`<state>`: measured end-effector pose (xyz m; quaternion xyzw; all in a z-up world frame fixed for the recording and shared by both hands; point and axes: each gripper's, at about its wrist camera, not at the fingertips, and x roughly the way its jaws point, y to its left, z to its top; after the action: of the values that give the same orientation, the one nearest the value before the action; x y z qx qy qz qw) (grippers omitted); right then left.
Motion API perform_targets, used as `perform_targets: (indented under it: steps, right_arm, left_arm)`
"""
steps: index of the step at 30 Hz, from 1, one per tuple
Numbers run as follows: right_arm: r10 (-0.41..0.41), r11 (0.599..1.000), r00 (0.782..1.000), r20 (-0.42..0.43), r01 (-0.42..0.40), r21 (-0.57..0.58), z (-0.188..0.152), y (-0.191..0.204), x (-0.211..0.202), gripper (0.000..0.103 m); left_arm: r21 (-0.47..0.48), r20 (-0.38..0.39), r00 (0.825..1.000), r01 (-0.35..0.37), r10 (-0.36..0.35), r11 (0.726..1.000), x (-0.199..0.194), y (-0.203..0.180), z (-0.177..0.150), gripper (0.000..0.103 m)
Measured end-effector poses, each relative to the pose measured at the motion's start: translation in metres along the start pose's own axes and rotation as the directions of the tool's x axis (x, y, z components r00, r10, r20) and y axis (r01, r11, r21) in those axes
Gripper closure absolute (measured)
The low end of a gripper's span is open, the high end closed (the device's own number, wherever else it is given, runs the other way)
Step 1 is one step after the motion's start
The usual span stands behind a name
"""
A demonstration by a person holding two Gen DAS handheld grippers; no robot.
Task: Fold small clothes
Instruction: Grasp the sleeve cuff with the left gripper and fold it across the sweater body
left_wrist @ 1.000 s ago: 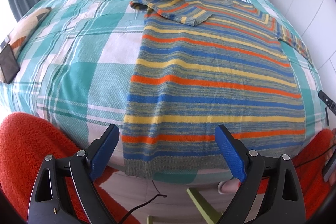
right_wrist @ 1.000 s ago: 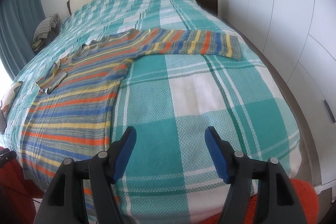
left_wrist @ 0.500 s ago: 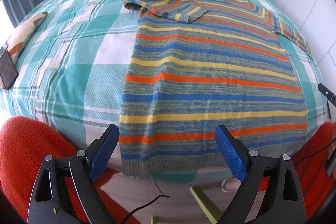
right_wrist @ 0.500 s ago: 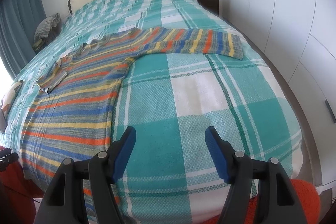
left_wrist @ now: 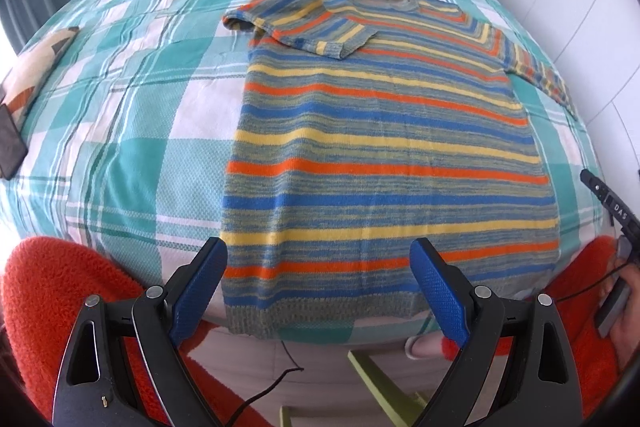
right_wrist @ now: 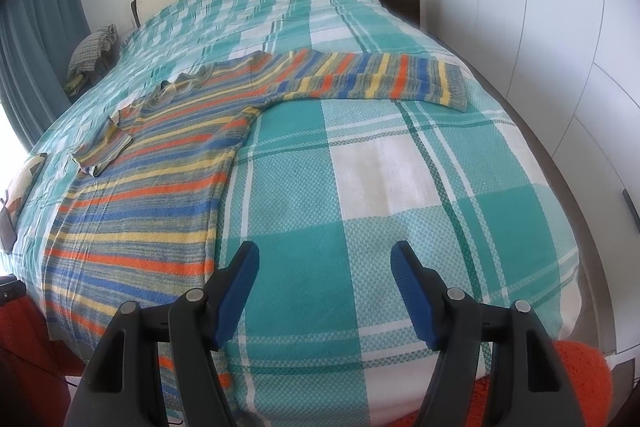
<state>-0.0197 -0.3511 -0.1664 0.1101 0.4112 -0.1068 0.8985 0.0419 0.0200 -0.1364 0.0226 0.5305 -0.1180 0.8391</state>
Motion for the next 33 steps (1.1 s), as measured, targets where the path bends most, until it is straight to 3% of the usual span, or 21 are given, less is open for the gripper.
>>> perform_targets:
  steps: [3, 5, 7, 11, 15, 21, 24, 26, 27, 29, 33]
  right_arm:
    - [0.012, 1.000, 1.000, -0.010, -0.011, 0.012, 0.001, -0.002, 0.003, 0.035]
    - [0.020, 1.000, 1.000, -0.020, -0.019, 0.023, 0.000, -0.005, 0.006, 0.035]
    - [0.025, 0.999, 0.999, -0.026, -0.024, 0.032, 0.000, -0.006, 0.008, 0.035]
    - [0.031, 0.999, 0.999, -0.025, -0.030, 0.038, -0.001, -0.007, 0.007, 0.035]
    - [0.025, 0.999, 0.999, -0.031, -0.024, 0.036, -0.001, -0.007, 0.007, 0.035]
    - [0.013, 1.000, 0.998, -0.056, -0.012, 0.009, -0.001, -0.001, 0.012, 0.035]
    - [0.007, 1.000, 0.998, -0.065, -0.008, -0.012, -0.002, 0.005, 0.015, 0.035]
    - [0.005, 1.000, 0.997, -0.071, -0.007, -0.024, -0.002, 0.008, 0.016, 0.035]
    - [0.004, 1.000, 0.997, -0.073, -0.006, -0.030, -0.003, 0.009, 0.017, 0.035]
    - [0.000, 0.999, 0.998, -0.070, -0.003, -0.043, -0.003, 0.012, 0.016, 0.035]
    - [0.001, 0.999, 0.999, -0.053, -0.004, -0.052, -0.004, 0.013, 0.010, 0.035]
  left_arm:
    - [0.087, 0.076, 0.996, 0.034, -0.041, 0.996, -0.023, -0.015, 0.043, 0.009]
    - [0.159, 0.145, 0.989, 0.012, -0.035, 0.987, -0.031, -0.026, 0.077, 0.004]
    - [0.238, 0.165, 0.986, -0.005, -0.035, 0.971, -0.019, -0.034, 0.111, 0.002]
    - [0.281, 0.079, 0.997, -0.038, 0.016, 0.959, 0.057, -0.039, 0.165, 0.004]
    - [0.333, 0.016, 0.998, -0.065, 0.063, 0.941, 0.122, -0.037, 0.184, 0.016]
    - [0.229, -0.077, 0.996, -0.017, 0.035, 0.973, 0.162, -0.007, 0.188, 0.026]
    - [0.213, -0.086, 0.996, 0.001, 0.018, 0.977, 0.167, -0.001, 0.187, 0.040]
    - [0.214, -0.095, 0.995, 0.004, 0.017, 0.977, 0.167, 0.000, 0.188, 0.066]
    - [0.206, -0.106, 0.994, 0.008, 0.014, 0.978, 0.167, 0.002, 0.190, 0.098]
    - [0.149, -0.102, 0.994, 0.046, -0.031, 0.988, 0.156, 0.010, 0.197, 0.097]
    - [-0.043, 0.027, 0.994, 0.111, -0.110, 0.993, 0.108, 0.064, 0.217, 0.097]
